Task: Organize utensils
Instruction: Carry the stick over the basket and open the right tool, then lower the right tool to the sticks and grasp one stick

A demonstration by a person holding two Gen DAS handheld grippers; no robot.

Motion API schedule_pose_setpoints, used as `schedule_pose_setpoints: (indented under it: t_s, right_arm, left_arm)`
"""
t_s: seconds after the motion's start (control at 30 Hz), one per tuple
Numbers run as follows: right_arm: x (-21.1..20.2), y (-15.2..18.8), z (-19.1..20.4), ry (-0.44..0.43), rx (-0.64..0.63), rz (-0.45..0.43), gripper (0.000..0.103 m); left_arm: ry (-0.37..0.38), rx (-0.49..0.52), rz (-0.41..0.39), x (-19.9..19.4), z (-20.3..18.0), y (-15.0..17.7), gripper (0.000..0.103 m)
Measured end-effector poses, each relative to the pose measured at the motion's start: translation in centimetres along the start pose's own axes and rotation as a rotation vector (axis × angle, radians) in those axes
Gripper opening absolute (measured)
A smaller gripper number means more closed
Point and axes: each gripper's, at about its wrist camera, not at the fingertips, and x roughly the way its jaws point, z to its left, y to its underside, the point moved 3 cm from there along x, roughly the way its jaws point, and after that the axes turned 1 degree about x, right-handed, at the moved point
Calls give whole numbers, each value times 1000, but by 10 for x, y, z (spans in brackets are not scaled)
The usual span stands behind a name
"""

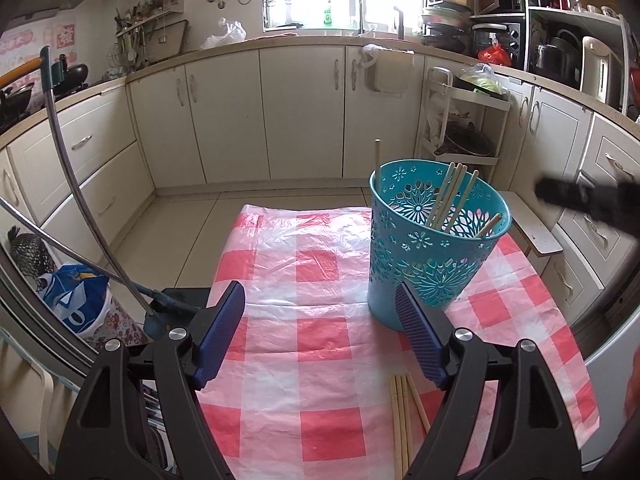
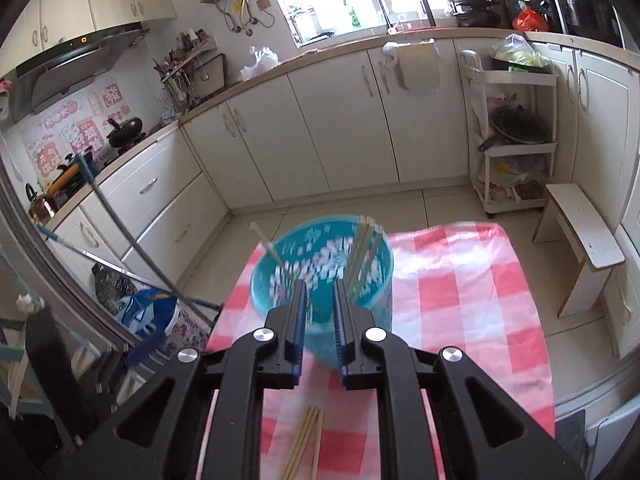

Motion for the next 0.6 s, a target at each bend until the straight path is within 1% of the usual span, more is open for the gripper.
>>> schedule_pose_setpoints:
  t_s: [0.1, 0.17, 0.3, 0.37, 0.47, 0.53, 0.6]
  right_arm:
    - [4, 42, 2, -2, -13, 80, 14]
    - [16, 77, 2, 3, -26, 164, 14]
    - [43, 126, -1, 23, -34, 286, 14]
    - [51, 139, 1, 28, -55, 322, 14]
    - [62, 150, 9, 60, -125, 354, 15]
    - [67, 155, 10, 64, -140, 370, 22]
    - [71, 162, 13, 70, -158, 387, 24]
  left_arm:
    - [-2, 5, -2, -1, -1, 0, 75]
    - [-4, 11, -1, -1, -2, 1, 75]
    - [-8, 25, 3, -2, -3, 4, 76]
    - [-13, 32, 6, -1, -3, 5, 77]
    - [-16, 37, 11, 1, -2, 6, 77]
    - [-18, 37, 14, 1, -1, 6, 77]
    - [-17, 33, 20, 2, 1, 7, 78]
